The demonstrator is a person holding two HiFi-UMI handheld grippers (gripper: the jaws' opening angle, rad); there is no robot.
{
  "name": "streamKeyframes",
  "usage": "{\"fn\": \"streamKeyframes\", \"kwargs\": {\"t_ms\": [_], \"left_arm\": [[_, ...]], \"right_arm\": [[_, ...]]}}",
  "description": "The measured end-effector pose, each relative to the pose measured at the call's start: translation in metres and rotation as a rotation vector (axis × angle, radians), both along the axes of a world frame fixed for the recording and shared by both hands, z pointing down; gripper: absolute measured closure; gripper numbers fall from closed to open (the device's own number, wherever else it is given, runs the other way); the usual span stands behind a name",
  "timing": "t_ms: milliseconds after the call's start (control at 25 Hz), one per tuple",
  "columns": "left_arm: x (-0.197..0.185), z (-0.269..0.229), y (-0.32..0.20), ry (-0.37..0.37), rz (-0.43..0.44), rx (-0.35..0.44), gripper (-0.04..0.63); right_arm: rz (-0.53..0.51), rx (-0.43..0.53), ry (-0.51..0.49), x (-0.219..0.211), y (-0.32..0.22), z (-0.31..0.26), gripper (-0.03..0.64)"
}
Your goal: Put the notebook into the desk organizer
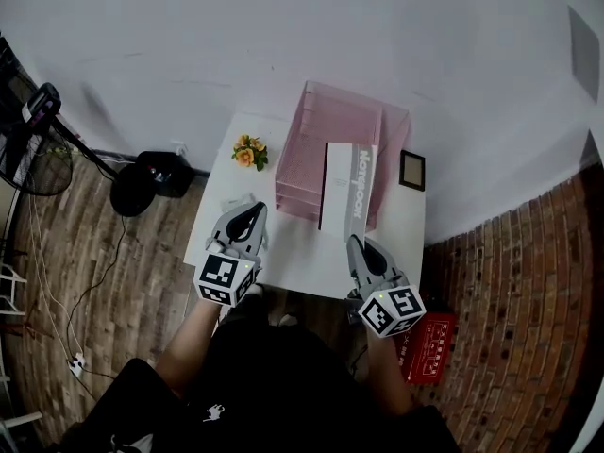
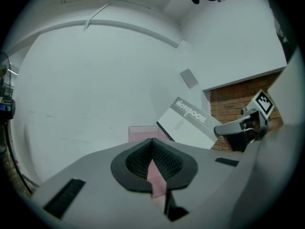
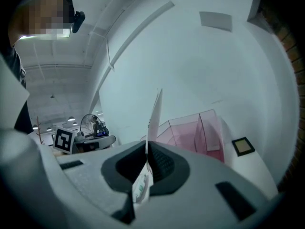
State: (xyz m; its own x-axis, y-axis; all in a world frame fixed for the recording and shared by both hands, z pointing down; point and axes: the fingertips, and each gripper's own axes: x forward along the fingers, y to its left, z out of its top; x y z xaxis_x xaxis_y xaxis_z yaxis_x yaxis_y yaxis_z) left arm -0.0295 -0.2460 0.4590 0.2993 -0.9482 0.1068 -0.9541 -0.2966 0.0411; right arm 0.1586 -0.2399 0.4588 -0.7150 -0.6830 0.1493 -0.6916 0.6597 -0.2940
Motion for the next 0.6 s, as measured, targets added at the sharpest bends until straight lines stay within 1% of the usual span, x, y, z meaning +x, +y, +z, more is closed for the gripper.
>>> {"fn": "streamKeyframes", "kwargs": {"t_ms": [200,440,600], "left_arm": [[-0.02,0.002,-0.023,0.004,0.045,-0.009,0.592],[-0.037,-0.008,-0.053,0.002,0.092,0.013,0.592],[-0.043,-0.015,-0.074,0.017,0.123,0.032,0.592]], "right_arm": [[0.032,-0.015,-0.018,-0.025,-0.021,-0.006,0.607],[0.081,-0.018,-0.015,-0.05,-0.055,-0.011,0.607],[0.103,-0.015,-0.006,-0.065,-0.077,-0.015,0.607]]}}
